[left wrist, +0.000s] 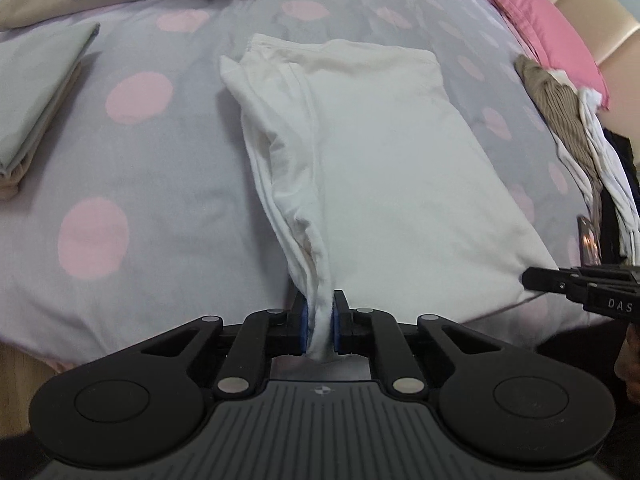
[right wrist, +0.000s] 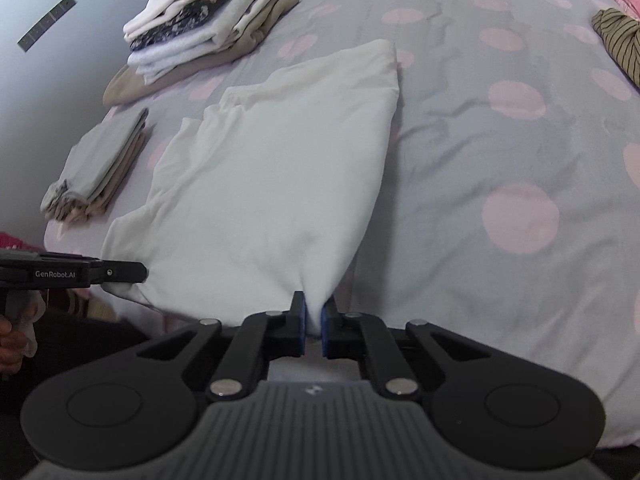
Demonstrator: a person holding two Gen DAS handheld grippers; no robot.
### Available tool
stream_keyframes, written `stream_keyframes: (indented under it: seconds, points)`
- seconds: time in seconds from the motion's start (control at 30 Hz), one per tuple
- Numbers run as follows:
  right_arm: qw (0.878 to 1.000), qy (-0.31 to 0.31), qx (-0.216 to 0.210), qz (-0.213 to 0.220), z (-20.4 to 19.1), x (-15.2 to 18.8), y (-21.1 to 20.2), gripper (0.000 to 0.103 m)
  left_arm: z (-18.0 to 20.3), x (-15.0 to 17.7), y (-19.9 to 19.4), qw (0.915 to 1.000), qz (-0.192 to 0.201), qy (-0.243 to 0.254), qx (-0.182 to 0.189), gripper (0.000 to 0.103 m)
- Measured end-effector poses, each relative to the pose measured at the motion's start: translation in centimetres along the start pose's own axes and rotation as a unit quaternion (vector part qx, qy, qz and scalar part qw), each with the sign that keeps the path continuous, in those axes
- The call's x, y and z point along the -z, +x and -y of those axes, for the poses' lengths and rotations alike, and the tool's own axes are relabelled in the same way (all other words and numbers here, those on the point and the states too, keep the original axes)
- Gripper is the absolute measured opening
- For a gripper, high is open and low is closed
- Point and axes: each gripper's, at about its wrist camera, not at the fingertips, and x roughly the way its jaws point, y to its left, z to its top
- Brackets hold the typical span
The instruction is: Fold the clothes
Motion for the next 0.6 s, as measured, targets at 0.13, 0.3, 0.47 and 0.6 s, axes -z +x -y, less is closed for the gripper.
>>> stream_keyframes:
  seconds: [0.13,0.3,0.47,0.6]
  points:
    - [1.000,-0.007,0.004,-0.022,0.5,1.4,0.2,0.008,0.3,1.2,0.8,0.9998,-0.020,0.005,0.003,0.009]
    - [0.999,-0.003,0.007,-0.046,1.1,2.1,1.8,0.009,-0.8,1.3,2.5,0.9987,-0.043,-0.021,0.017,0.012]
    - [0.998,-0.017,0.027,-0.047,1.1,1.7,1.2,0.029,-1.5,0.5,1.2,0.9992,-0.038,-0.011,0.007,0.027]
    - [0.999,-0.027,0.034,-0.029,1.0,0.1,0.6,0.043,-2.4,-2.2,-0.2,0.9999,0.005,0.005,0.013,0.049]
